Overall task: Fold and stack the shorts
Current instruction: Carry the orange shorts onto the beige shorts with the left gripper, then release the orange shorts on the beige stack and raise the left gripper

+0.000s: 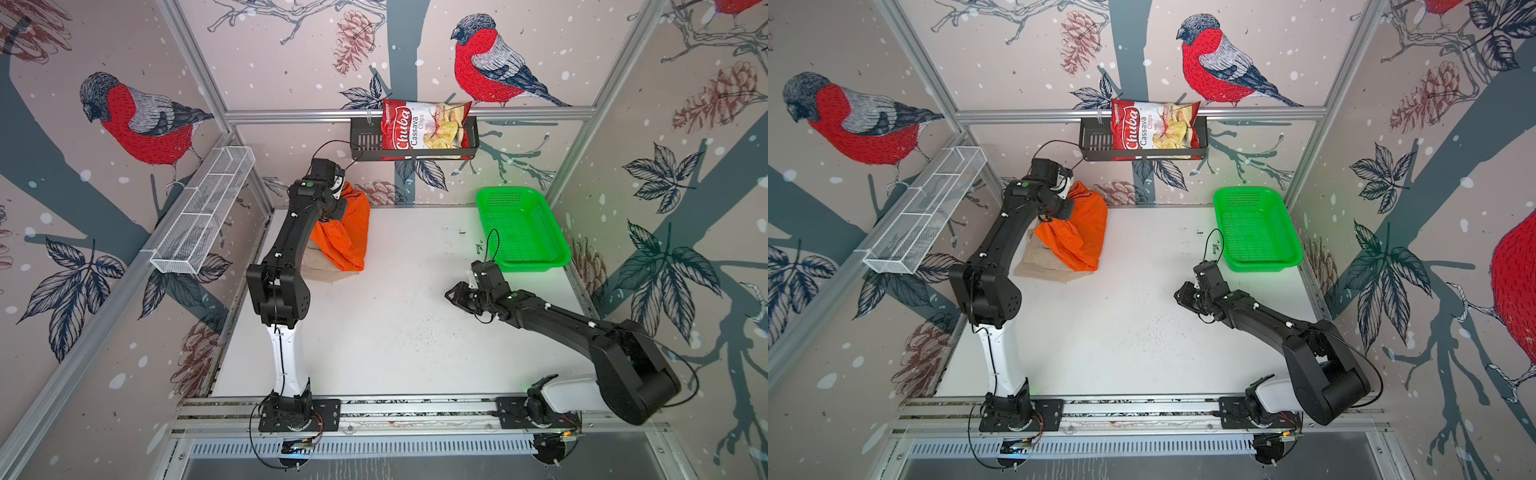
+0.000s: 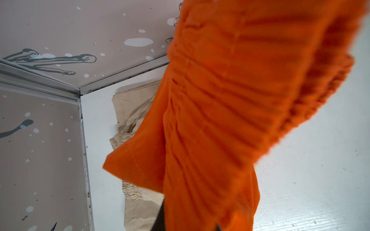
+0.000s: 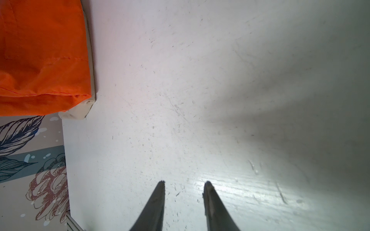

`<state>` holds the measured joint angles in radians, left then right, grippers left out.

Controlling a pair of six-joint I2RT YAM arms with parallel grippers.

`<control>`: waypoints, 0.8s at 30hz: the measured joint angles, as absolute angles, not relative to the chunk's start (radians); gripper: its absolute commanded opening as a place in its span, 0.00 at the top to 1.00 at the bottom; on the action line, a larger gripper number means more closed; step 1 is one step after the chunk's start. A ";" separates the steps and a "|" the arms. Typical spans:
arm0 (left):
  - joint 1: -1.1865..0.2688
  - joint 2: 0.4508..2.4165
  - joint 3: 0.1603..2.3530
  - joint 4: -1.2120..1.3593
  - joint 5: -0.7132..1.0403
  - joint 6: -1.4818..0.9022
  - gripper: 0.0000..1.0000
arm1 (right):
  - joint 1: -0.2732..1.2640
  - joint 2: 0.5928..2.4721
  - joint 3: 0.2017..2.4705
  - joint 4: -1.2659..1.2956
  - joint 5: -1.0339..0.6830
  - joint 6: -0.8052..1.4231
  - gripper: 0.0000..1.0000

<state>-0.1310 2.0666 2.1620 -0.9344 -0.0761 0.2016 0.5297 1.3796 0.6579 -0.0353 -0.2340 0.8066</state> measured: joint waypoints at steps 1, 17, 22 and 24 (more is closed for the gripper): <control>-0.124 2.068 2.162 -0.934 -0.079 0.202 1.00 | 0.530 1.380 0.658 -0.035 -0.234 0.807 0.65; 0.012 2.258 2.165 -0.923 -0.179 0.187 0.85 | 0.530 1.353 0.653 -0.040 -0.233 0.810 0.63; 0.061 2.351 2.209 -0.935 -0.237 0.142 0.34 | 0.530 1.321 0.653 -0.056 -0.216 0.810 0.59; 0.062 2.340 2.215 -0.934 -0.245 0.126 0.23 | 0.529 1.300 0.658 -0.067 -0.209 0.811 0.55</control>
<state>0.0616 2.3398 2.2154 -0.9344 -0.2451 0.1265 0.5289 1.2999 0.6579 -0.0673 -0.2092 0.8108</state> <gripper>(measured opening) 0.716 0.424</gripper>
